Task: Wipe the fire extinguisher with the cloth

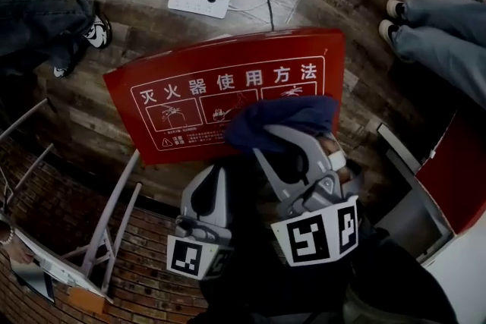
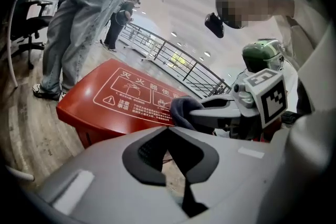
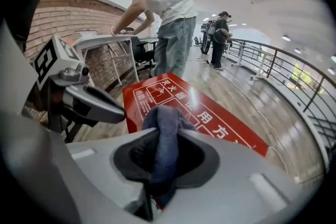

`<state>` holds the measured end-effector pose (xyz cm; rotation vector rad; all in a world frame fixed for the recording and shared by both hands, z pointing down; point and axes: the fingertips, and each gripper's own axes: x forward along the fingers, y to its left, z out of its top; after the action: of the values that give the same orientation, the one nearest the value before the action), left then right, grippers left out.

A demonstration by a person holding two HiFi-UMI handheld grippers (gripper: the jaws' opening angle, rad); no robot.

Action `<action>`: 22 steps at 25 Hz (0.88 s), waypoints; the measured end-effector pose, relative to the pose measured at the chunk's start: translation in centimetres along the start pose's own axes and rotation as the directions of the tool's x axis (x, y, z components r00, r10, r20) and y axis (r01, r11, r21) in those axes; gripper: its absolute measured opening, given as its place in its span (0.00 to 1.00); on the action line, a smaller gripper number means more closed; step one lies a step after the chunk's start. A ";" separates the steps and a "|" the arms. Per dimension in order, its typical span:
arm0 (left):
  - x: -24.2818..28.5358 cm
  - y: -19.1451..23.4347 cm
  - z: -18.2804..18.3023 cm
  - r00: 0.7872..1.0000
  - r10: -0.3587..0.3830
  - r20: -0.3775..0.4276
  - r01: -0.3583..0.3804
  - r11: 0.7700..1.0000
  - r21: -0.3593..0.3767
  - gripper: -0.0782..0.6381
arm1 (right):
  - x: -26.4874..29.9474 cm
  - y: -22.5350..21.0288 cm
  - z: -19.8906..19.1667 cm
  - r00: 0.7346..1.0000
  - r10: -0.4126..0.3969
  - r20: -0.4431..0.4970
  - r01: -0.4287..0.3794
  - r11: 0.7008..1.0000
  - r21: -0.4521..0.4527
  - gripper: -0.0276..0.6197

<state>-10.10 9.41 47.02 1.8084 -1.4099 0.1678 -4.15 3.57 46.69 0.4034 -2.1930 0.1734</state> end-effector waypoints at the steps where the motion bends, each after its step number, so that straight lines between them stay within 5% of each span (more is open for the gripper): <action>1: 0.1 0.2 0.5 1.000 0.010 0.002 -0.010 1.000 -0.011 0.10 | 0.0 0.6 -0.1 1.000 -0.006 -0.015 0.006 0.999 -0.032 0.15; 8: -0.3 0.8 3.3 0.999 0.041 0.018 -0.040 0.998 -0.045 0.10 | 0.6 3.8 0.7 0.999 0.035 0.006 -0.034 0.990 -0.134 0.15; 13: 0.5 1.0 3.3 1.000 0.025 -0.015 -0.025 0.998 -0.053 0.10 | -1.6 -0.9 -2.2 0.990 -0.141 -0.029 0.140 0.990 -0.028 0.15; 17: 0.9 0.8 3.5 0.999 0.008 -0.033 -0.009 0.999 -0.040 0.10 | -1.6 -1.1 -2.7 0.974 -0.221 -0.057 0.215 0.971 -0.105 0.15; 22: 1.2 0.8 3.3 0.999 -0.003 -0.032 0.002 0.999 -0.040 0.10 | 1.0 3.2 0.7 0.998 -0.058 0.007 0.059 0.988 -0.143 0.15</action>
<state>-11.55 6.31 45.88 1.7675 -1.3793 0.1656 -6.33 6.13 47.14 0.3868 -2.1779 -0.0168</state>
